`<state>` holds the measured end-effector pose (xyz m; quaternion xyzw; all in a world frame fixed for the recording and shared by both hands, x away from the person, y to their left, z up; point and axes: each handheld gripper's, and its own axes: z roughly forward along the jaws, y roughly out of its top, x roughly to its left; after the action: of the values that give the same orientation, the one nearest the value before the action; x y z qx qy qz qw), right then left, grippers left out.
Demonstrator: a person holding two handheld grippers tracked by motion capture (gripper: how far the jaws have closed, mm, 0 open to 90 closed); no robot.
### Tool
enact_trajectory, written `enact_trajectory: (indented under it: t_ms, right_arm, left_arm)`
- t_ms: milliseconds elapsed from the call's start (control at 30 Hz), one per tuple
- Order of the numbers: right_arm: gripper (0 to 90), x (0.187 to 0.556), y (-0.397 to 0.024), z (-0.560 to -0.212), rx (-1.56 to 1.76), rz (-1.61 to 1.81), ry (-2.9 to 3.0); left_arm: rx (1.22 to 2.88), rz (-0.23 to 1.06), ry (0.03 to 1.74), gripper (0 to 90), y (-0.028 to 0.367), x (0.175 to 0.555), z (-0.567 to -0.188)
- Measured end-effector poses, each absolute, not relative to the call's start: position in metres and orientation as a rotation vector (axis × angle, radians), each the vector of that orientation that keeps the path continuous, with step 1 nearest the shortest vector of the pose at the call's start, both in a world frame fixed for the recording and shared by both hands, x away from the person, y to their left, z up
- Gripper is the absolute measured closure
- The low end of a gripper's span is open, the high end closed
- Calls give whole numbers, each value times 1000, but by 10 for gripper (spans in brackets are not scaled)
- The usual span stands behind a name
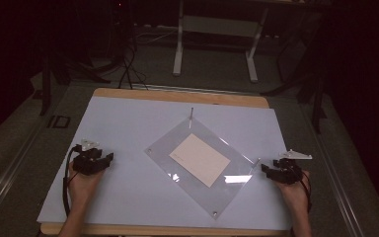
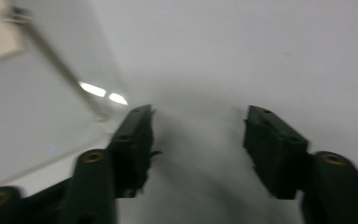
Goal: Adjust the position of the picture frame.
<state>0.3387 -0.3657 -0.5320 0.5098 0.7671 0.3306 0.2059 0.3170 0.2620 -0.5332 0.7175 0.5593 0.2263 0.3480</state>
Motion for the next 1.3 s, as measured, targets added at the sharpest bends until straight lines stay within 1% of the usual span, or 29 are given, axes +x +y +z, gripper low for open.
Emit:
enact_trajectory:
  t_ms: [33,133,200,233,267,300,467,633,833,1067,1167,1300]
  right_arm:
    - [470,337,-365,-532,1414,959,2154]
    - [519,335,-359,-528,1391,999,2180]
    - [535,335,-356,-527,1369,993,2193]
    - [551,335,-353,-526,1354,986,2205]
    - [599,334,-350,-524,1332,992,2223]
    - [618,333,-349,-524,1325,988,2234]
    - [651,335,-350,-520,1320,991,2268]
    - [627,330,-343,-521,1248,947,2328]
    - [624,327,-333,-519,1166,939,2363]
    - [702,332,-324,-515,1153,971,2323]
    - [754,334,-323,-515,1163,971,2302]
    - [779,337,-325,-515,1177,996,2289]
  left_arm:
    - [1860,587,1450,523,262,317,-533]
    - [1880,528,1351,556,253,317,-525]
    - [1891,525,1325,559,250,317,-525]
    - [1937,510,1302,559,245,318,-525]
    - [1961,511,1292,554,242,319,-524]
    - [1974,513,1280,543,240,320,-523]
    - [2032,487,1201,546,229,328,-516]
    - [2055,429,1129,546,216,340,-507]
    - [2068,410,1065,545,198,359,-496]
    - [2100,388,999,546,176,384,-490]
    - [2114,377,985,548,168,394,-490]
    - [2137,359,967,557,157,407,-492]
